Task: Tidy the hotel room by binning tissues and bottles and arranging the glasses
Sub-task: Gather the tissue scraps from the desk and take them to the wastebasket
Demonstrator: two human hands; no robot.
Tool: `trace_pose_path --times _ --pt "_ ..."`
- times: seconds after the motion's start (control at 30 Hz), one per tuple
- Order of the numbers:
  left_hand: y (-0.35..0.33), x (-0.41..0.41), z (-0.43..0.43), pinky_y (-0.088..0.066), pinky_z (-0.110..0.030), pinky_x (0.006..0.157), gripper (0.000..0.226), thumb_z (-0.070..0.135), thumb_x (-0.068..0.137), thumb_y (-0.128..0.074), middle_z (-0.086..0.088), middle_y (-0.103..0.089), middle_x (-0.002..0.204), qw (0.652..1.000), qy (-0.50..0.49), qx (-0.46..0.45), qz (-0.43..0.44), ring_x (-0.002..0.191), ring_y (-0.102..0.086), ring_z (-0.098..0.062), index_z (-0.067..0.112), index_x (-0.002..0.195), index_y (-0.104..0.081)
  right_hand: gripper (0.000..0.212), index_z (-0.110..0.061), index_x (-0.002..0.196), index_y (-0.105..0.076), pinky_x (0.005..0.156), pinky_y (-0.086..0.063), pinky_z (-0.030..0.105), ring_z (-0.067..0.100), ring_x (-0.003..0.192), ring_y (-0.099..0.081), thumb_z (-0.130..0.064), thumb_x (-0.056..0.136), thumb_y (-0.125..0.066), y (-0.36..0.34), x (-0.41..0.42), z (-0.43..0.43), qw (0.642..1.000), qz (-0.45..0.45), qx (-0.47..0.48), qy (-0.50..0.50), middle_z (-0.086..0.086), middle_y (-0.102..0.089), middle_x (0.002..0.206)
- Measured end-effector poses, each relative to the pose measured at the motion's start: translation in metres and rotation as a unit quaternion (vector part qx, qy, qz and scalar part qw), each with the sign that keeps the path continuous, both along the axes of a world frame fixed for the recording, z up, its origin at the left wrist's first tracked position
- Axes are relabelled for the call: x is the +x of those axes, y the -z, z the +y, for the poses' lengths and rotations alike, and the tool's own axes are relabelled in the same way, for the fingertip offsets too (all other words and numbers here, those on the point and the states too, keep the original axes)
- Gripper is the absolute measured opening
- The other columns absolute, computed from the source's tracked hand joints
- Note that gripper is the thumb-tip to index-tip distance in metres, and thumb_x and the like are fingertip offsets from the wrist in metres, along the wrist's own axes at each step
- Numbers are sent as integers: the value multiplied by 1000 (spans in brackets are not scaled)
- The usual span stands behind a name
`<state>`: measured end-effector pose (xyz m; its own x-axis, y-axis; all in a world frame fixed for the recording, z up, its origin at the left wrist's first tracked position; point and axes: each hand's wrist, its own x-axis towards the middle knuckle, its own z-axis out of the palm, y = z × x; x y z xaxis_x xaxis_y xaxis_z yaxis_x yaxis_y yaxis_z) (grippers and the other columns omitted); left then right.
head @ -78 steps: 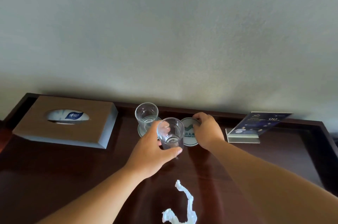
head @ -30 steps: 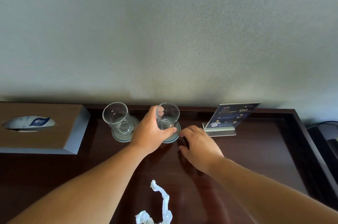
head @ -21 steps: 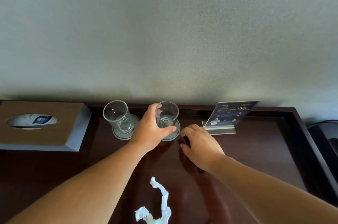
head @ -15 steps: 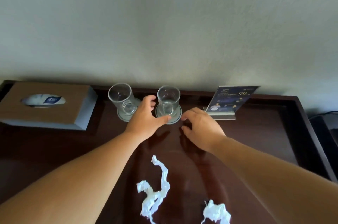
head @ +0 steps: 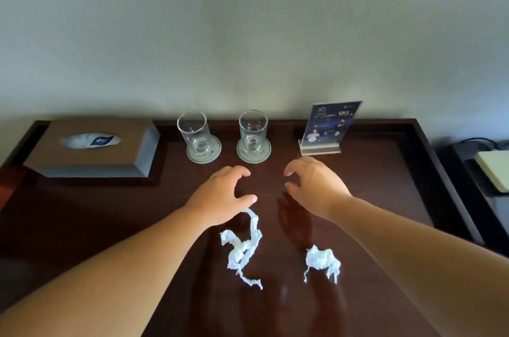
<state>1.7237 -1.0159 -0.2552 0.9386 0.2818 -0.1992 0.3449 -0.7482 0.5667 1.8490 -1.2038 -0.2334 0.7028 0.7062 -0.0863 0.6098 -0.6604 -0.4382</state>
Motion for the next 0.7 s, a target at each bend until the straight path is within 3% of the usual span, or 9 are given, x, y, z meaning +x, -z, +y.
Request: trace_pose_path --times 0.27,0.5,0.6,0.7 --pt "16 -38 -32 -33 -31 102 67 56 76 -65 17 -37 139 992 119 24 35 133 -31 -9 37 135 -39 29 -28 114 -59 77 -39 25 16 106 -50 -35 87 -60 5 -62 -65 995 8 -48 83 -9 -51 107" --pt "22 -46 -34 -10 -42 115 103 76 62 -65 5 -1 161 971 183 90 126 147 8 -16 44 147 -18 66 -35 137 -36 91 -44 35 26 121 -41 -47 79 -66 18 -98 -88 981 93 -131 105 -3 -38 133" --pt "23 -42 -32 -16 -46 113 112 85 53 -61 6 -4 160 958 194 121 174 147 3 -19 43 148 -16 81 -43 142 -24 93 -44 41 31 124 -39 -50 75 -69 25 -99 -88 978 97 -162 83 -2 -32 139" --pt "27 -53 -40 -22 -48 112 119 92 44 -52 5 -11 157 949 211 148 180 146 -3 -21 41 146 -19 82 -46 142 -24 91 -45 41 31 125 -34 -53 73 -69 35 -107 -88 977 98 -174 80 -1 -30 141"
